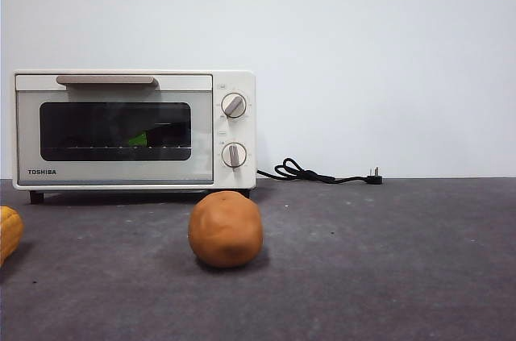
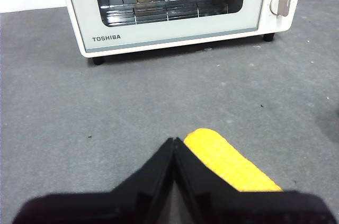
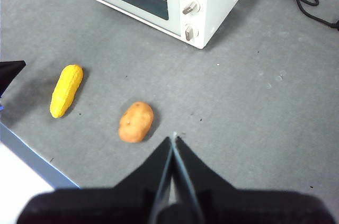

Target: Take the eggplant from the table,put the eggplant in the oven

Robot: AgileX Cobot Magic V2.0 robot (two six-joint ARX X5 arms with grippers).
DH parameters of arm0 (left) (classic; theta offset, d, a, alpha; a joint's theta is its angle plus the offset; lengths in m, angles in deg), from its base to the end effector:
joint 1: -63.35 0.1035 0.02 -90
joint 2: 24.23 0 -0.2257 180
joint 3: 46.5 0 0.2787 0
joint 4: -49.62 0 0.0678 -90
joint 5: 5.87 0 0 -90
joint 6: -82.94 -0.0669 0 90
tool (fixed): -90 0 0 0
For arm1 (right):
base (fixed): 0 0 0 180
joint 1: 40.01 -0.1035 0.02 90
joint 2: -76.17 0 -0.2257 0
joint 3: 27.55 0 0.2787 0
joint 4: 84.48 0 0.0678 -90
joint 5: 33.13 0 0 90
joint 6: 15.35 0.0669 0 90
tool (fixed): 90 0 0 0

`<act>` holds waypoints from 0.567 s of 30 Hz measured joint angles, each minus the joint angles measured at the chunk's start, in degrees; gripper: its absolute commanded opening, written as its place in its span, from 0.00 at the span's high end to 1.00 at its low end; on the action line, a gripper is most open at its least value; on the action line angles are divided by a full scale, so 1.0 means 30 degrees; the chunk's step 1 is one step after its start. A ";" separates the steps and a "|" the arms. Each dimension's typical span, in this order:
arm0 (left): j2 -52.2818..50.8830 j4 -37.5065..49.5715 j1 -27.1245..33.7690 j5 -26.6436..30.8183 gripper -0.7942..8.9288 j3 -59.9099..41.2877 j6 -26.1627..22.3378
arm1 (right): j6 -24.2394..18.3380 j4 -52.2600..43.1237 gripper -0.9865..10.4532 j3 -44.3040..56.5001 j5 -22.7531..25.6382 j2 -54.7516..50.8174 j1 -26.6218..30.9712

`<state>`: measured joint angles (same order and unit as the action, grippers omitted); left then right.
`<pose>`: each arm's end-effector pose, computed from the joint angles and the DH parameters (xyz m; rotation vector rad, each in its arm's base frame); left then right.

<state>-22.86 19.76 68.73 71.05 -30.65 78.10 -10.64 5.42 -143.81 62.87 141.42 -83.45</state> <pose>0.1930 0.0030 0.1433 0.0408 0.2593 -0.1447 0.1540 0.1362 0.4408 -0.2121 0.6514 0.6005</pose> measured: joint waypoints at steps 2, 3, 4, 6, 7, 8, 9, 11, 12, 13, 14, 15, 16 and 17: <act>0.0000 0.0000 0.0000 0.0000 0.92 0.0000 0.0000 | -0.0007 0.0000 0.91 0.0000 0.0000 0.0029 0.0000; 0.0000 0.0000 0.0000 0.0000 0.92 0.0000 0.0000 | -0.0029 0.0000 0.91 0.0000 0.0007 0.0036 0.0000; 0.0000 0.0000 0.0000 0.0000 0.92 0.0000 0.0000 | -0.0080 0.0000 0.91 0.0000 0.0044 0.0044 0.0000; 0.0000 0.0000 0.0000 0.0000 0.92 0.0000 0.0000 | -0.0277 0.0000 0.91 0.0000 0.0240 0.0044 0.0000; 0.0000 0.0000 0.0000 0.0000 0.92 0.0000 0.0000 | -0.0335 0.0000 0.91 0.0000 0.0342 0.0044 0.0007; 0.0000 0.0000 0.0000 0.0000 0.92 0.0000 0.0000 | -0.0401 0.0000 0.91 0.0000 0.0583 0.0044 0.0051; 0.0000 0.0000 0.0000 -0.0007 0.92 0.0000 0.0000 | -0.0627 0.0007 0.91 0.0000 0.0962 0.0036 0.0233; 0.0000 0.0000 0.0000 -0.0007 0.92 0.0000 0.0000 | -0.1231 0.0007 0.91 0.0000 0.1938 -0.0102 0.0758; 0.0000 0.0000 0.0000 -0.0007 0.92 0.0000 0.0000 | -0.1479 0.0007 0.91 0.0000 0.2266 -0.0255 0.1158; 0.0000 0.0000 0.0000 -0.0007 0.92 0.0000 0.0000 | -0.1617 0.0007 0.91 0.0000 0.2368 -0.0444 0.1559; 0.0000 0.0000 0.0000 -0.0007 0.92 0.0000 0.0000 | -0.1756 0.0007 0.91 0.0000 0.2346 -0.0729 0.2106; 0.0000 0.0000 0.0000 -0.0007 0.92 0.0000 0.0000 | -0.1843 0.0007 0.91 0.0000 0.2091 -0.1086 0.2761; 0.0000 0.0000 0.0000 -0.0007 0.92 0.0000 0.0000 | -0.1872 0.0007 0.91 0.0000 0.1727 -0.1443 0.3344; 0.0000 0.0000 0.0000 -0.0015 0.92 0.0000 0.0000 | -0.1894 0.0000 0.91 0.0000 0.1224 -0.1909 0.4058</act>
<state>-22.86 19.76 68.73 71.00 -30.65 78.10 -16.32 5.42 -143.81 66.54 135.70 -71.27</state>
